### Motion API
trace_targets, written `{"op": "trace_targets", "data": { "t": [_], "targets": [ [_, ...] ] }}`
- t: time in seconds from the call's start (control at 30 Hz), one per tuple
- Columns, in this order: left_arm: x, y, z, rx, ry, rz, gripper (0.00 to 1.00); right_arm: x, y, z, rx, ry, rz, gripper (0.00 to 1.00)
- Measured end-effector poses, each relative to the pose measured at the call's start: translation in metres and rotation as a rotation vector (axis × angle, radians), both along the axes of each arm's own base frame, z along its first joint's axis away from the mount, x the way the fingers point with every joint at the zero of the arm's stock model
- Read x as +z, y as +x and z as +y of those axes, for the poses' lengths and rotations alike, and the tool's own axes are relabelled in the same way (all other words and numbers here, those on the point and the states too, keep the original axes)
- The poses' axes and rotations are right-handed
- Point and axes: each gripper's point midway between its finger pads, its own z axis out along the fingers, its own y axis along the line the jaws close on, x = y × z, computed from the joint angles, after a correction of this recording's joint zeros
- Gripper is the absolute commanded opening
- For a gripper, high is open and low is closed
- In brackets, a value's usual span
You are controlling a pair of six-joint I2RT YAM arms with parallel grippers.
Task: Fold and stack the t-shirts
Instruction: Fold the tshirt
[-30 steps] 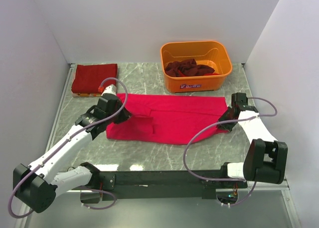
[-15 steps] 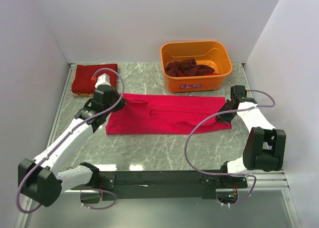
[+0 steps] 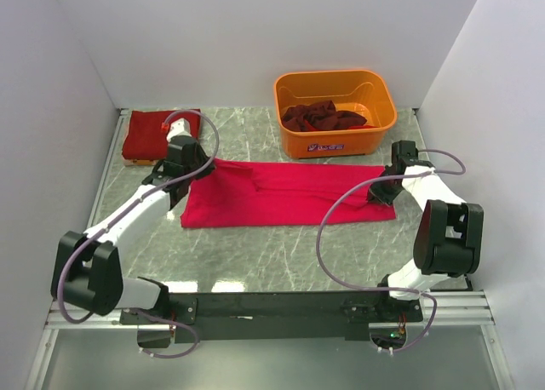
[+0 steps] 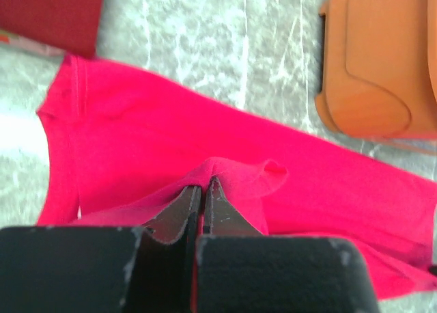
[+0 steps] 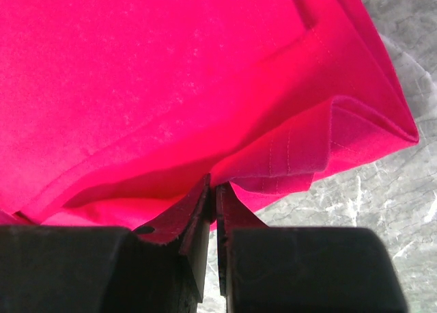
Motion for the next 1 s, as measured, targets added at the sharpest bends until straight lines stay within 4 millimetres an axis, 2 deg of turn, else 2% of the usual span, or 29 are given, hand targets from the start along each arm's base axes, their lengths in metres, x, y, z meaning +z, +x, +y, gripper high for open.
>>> {"op": "trace_targets", "data": {
  "t": [0.17, 0.43, 0.63, 0.73, 0.8, 0.83, 0.87, 0.9, 0.93, 0.97, 1.0],
  "targets": [
    [-0.008, 0.017, 0.001, -0.017, 0.006, -0.021, 0.01, -0.003, 0.001, -0.002, -0.011, -0.007, 0.005, 0.13],
    [-0.043, 0.041, -0.011, -0.091, 0.036, 0.038, 0.01, -0.003, 0.003, -0.005, -0.038, -0.018, 0.004, 0.14],
    [-0.049, 0.064, -0.012, -0.096, 0.048, 0.03, 0.01, -0.007, 0.003, -0.009, -0.057, -0.035, 0.015, 0.16],
    [-0.051, 0.074, -0.01, -0.09, 0.046, 0.023, 0.01, -0.009, 0.003, -0.012, -0.072, -0.05, 0.02, 0.25],
    [-0.053, 0.08, -0.008, -0.083, 0.046, 0.026, 0.01, -0.009, 0.003, -0.015, -0.086, -0.064, 0.021, 0.36],
    [-0.056, 0.083, -0.007, -0.078, 0.049, 0.035, 0.07, -0.01, 0.003, -0.017, -0.091, -0.075, 0.022, 0.46],
    [-0.057, 0.086, -0.006, -0.073, 0.051, 0.038, 0.14, -0.01, 0.004, -0.02, -0.102, -0.089, 0.022, 0.5],
    [-0.059, 0.088, -0.004, -0.068, 0.055, 0.047, 0.41, -0.01, 0.004, -0.024, -0.11, -0.104, 0.024, 0.55],
    [-0.06, 0.089, -0.002, -0.065, 0.062, 0.052, 0.61, -0.01, 0.006, -0.026, -0.116, -0.115, 0.023, 0.63],
    [-0.061, 0.091, -0.001, -0.061, 0.067, 0.054, 0.91, -0.009, 0.008, -0.029, -0.124, -0.13, 0.019, 0.64],
    [-0.061, 0.091, 0.001, -0.053, 0.066, 0.056, 0.99, -0.007, 0.01, -0.033, -0.128, -0.145, 0.011, 0.66]
  ]
}}
